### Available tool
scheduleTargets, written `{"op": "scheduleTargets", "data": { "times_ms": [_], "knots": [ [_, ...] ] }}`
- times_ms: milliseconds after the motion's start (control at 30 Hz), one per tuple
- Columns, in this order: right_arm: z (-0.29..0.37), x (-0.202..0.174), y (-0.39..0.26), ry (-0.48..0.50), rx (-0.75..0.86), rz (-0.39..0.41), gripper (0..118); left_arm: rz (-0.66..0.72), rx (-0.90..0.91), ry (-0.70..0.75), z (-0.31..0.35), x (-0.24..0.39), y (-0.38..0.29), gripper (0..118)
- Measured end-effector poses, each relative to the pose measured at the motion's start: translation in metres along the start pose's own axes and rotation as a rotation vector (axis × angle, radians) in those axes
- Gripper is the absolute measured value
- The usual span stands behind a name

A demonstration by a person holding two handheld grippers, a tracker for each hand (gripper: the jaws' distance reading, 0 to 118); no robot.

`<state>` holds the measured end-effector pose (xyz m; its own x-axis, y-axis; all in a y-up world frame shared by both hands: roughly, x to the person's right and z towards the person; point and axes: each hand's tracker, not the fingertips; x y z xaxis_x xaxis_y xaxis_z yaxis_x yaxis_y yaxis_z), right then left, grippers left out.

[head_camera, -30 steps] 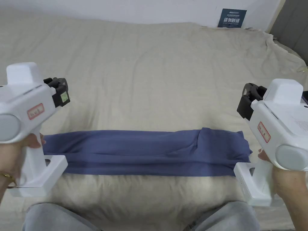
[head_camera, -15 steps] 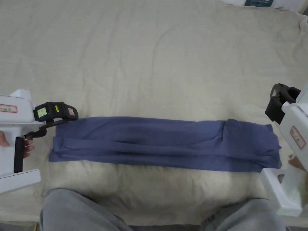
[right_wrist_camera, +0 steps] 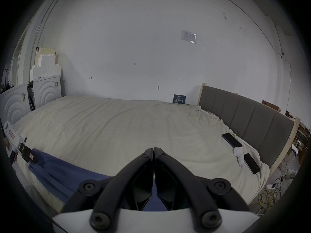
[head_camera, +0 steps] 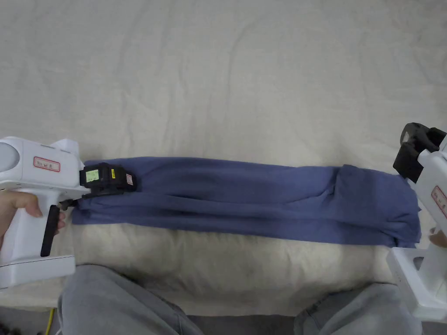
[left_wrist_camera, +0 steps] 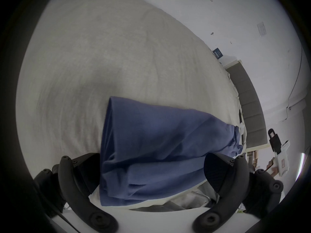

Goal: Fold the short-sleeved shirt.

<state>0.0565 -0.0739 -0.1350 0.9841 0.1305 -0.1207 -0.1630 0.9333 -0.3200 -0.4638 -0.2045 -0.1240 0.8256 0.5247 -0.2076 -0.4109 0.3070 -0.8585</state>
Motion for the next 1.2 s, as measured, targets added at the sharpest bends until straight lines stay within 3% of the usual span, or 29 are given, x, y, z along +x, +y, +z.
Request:
{"op": "scheduleTargets", "data": {
  "times_ms": [100,200,233,267,367,467,667,767,967,1200],
  "knots": [
    [-0.001,-0.001,-0.001,0.008,-0.001,-0.007,0,-0.031,-0.007,0.072,0.002,0.007,-0.002,108],
    [-0.002,0.0,-0.005,0.018,-0.005,-0.012,0,-0.093,-0.025,0.201,0.01,0.011,0.0,74],
    [-0.002,0.0,-0.007,0.022,-0.007,-0.018,0,-0.095,-0.019,0.243,0.013,0.01,0.0,51],
    [-0.002,0.001,-0.008,0.023,-0.01,-0.024,0,-0.084,-0.007,0.254,0.015,0.011,0.0,38],
    [-0.002,0.002,-0.011,0.027,-0.018,-0.038,0,0.037,0.012,0.186,0.014,0.016,-0.002,12],
    [0.0,0.005,-0.013,0.028,-0.016,-0.043,0,-0.104,0.008,0.322,0.004,0.039,-0.007,8],
    [0.009,0.02,-0.008,0.016,0.008,-0.064,0,-0.075,0.071,0.328,0.027,0.07,0.002,5],
    [0.014,0.027,-0.006,0.015,0.024,-0.077,0,-0.075,0.131,0.315,0.053,0.089,0.008,5],
    [0.022,0.039,-0.004,0.007,0.05,-0.097,0,-0.201,0.2,0.199,0.09,0.157,0.005,5],
    [0.035,0.056,-0.006,-0.012,0.069,-0.113,0,-0.383,0.136,0.08,0.046,0.242,-0.009,5]
  ]
}}
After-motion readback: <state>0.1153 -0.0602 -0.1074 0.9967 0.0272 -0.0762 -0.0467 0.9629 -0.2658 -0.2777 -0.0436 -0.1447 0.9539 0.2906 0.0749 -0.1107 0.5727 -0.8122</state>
